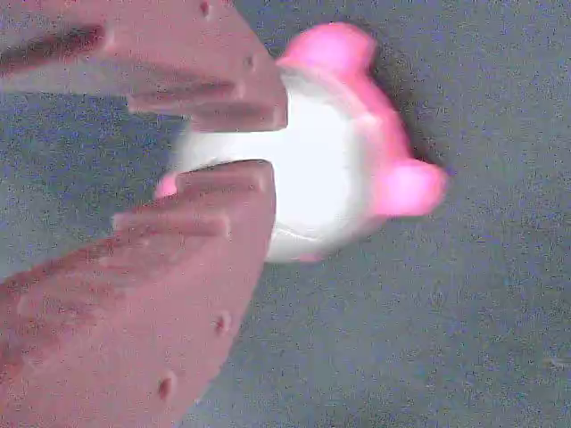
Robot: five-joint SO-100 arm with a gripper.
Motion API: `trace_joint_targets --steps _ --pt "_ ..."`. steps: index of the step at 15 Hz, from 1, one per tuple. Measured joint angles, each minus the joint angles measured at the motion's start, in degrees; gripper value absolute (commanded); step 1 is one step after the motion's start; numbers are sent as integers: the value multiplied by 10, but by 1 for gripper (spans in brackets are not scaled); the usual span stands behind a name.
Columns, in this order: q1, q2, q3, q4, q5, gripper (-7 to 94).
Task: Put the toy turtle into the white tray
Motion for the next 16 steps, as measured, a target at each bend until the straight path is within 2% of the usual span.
trace_joint_targets --steps 4,8,11,14,16 --pt "38 -134 -122 9 -91 1" --pt "59 -230 -264 40 -192 23" --pt "78 -258 -294 45 -261 35" --pt "89 -273 -301 61 -292 43" --pt "95 -283 -301 61 -317 53"
